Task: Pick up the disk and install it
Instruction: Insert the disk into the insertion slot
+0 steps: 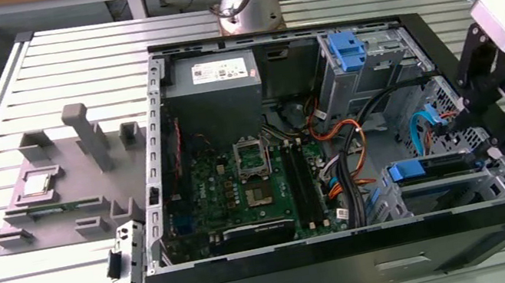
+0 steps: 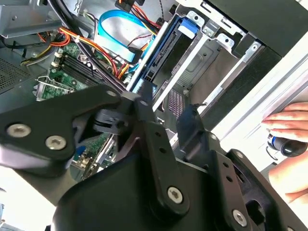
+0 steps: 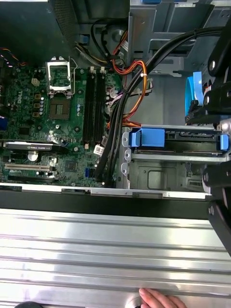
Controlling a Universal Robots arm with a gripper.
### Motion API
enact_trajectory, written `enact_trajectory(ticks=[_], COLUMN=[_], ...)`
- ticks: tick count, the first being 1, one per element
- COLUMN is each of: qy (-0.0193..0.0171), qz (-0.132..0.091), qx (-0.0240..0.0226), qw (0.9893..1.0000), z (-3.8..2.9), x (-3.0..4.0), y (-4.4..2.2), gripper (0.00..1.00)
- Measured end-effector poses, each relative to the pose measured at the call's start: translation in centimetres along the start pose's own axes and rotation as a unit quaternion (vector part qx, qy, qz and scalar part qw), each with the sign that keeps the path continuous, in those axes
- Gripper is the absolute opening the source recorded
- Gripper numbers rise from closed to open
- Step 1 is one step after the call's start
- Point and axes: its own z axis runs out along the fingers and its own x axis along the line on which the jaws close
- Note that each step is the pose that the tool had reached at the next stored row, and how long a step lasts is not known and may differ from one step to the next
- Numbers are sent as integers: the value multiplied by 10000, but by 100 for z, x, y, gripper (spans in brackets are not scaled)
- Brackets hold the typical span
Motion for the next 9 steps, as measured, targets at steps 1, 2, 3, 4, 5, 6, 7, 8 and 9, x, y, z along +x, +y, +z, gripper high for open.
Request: enact_trajectory(ticks=[1, 2, 3, 4, 5, 6, 7, 8, 9], qy=[0, 1, 2, 2, 3, 3, 4, 4, 5], qz=[0, 0, 0, 0, 0, 0, 0, 0, 0], qx=[0, 0, 0, 0, 0, 0, 0, 0, 0], qw=[10000, 10000, 10000, 10000, 10000, 10000, 10000, 10000, 10000], z=[0, 0, 0, 0, 0, 0, 0, 0, 0], x=[0, 0, 0, 0, 0, 0, 0, 0, 0], y=[0, 0, 0, 0, 0, 0, 0, 0, 0], gripper=[41, 41, 35, 29, 23, 23, 17, 11, 11])
